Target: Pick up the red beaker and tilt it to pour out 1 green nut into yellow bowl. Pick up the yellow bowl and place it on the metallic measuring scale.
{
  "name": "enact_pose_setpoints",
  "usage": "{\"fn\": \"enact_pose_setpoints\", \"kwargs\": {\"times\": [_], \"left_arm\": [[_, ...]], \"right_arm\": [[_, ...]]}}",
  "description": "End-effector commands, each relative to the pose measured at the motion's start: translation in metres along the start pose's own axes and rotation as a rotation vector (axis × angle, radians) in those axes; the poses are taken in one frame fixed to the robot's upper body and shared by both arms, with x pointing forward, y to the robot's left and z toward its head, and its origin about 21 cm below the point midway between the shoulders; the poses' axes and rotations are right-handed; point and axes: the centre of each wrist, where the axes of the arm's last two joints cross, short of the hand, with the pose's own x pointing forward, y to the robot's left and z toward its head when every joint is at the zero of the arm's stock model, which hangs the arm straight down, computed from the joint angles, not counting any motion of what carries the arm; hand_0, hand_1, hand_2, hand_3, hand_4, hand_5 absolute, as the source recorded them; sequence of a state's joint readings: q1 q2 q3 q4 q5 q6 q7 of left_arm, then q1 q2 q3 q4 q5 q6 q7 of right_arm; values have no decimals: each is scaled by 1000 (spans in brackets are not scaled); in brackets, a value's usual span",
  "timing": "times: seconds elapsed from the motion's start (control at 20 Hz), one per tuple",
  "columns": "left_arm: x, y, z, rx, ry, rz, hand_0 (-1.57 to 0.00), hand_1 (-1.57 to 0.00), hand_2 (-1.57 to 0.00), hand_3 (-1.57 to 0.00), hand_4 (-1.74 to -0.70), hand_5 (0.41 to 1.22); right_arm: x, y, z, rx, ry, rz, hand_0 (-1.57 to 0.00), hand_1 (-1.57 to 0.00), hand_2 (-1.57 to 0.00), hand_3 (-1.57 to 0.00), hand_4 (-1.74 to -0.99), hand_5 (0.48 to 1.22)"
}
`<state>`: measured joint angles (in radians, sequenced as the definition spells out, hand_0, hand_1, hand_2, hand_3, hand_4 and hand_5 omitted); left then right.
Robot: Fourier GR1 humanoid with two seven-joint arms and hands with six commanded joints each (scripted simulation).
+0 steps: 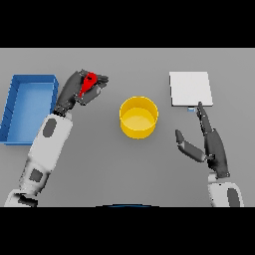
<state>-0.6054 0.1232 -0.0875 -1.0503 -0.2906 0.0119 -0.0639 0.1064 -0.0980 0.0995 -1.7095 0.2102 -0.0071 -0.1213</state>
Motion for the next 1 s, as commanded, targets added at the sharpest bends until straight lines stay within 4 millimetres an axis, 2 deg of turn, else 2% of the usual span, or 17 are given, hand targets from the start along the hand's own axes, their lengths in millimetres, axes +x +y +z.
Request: {"fn": "enact_pose_setpoints", "kwargs": {"times": [0.0,0.3,0.6,0.65,0.8,0.95], "left_arm": [[7,4,-5,-20,4,-66,-1566,-1566,-1567,-1565,-1735,1120],[42,-7,-19,-195,-28,-431,-1570,-1570,-1570,-1569,-1740,1139],[74,-32,-31,-336,-42,-867,-1571,-1571,-1571,-1571,-1741,1197],[75,-34,-32,-368,-33,-939,-1571,-1571,-1571,-1571,-1689,1202],[85,-36,-40,-447,-65,-1117,-1571,-1571,-1571,-1383,-1710,1211],[98,-45,-50,-527,-93,-1275,-1571,-1571,-1571,-1332,-1718,1216]], "right_arm": [[-1,3,1,5,4,1,1,1,1,1,-1194,658],[4,-2,0,11,-2,0,1,1,1,1,-1178,667],[4,3,-2,3,21,-28,1,1,1,1,-1187,676],[6,0,-2,1,21,-27,1,1,1,1,-1191,675],[4,1,2,-2,30,-55,1,1,1,1,-1195,671],[-1,3,8,0,41,-94,1,1,1,1,-1202,651]]}}
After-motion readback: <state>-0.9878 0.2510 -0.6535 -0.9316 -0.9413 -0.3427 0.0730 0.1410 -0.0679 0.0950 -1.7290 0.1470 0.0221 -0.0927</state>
